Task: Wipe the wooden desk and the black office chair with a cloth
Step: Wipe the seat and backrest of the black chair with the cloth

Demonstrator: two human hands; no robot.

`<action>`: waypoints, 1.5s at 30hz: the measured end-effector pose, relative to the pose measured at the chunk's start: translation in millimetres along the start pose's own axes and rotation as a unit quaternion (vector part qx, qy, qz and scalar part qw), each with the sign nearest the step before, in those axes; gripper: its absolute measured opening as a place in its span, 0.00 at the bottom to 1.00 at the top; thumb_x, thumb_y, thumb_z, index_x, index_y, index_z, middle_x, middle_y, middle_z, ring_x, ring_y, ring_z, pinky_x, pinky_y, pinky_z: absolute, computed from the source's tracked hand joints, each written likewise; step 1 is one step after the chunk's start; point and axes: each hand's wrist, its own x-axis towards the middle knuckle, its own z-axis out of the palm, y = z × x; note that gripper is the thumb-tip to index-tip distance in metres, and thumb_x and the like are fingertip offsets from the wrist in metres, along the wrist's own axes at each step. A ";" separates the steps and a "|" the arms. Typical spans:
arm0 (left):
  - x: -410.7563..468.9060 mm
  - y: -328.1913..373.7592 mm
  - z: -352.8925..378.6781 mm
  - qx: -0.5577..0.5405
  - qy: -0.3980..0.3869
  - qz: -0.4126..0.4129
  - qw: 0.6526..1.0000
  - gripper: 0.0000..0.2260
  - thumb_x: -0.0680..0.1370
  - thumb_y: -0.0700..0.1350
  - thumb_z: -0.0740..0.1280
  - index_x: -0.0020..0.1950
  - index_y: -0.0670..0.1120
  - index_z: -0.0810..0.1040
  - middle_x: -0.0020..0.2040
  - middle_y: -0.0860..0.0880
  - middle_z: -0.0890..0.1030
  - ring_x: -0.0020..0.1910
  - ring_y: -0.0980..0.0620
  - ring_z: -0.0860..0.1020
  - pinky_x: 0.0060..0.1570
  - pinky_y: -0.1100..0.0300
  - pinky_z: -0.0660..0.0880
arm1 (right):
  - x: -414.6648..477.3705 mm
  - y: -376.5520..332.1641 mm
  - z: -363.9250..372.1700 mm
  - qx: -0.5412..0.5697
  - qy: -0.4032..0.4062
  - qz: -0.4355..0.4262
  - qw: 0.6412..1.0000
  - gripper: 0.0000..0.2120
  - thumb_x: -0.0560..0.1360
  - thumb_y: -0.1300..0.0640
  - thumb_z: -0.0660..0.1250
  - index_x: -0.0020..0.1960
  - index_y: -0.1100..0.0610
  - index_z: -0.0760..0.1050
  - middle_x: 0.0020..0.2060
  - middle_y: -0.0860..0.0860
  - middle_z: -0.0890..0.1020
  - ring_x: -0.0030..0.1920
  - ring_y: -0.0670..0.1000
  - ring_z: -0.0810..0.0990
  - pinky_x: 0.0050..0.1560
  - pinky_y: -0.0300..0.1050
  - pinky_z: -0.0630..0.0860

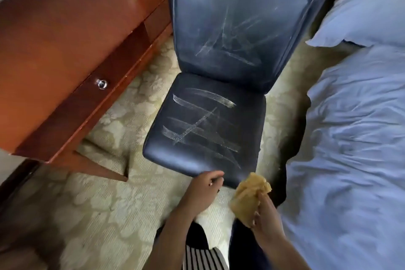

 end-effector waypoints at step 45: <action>207.0 -260.2 59.4 0.312 0.359 -0.301 0.827 0.66 0.49 0.83 0.37 0.76 0.41 0.47 0.67 0.38 0.64 0.65 0.39 0.67 0.68 0.36 0.57 | 414.1 -63.2 23.7 -0.557 0.128 -0.541 0.617 0.15 0.75 0.48 0.68 0.59 0.52 0.79 0.53 0.57 0.81 0.54 0.62 0.78 0.50 0.53 0.75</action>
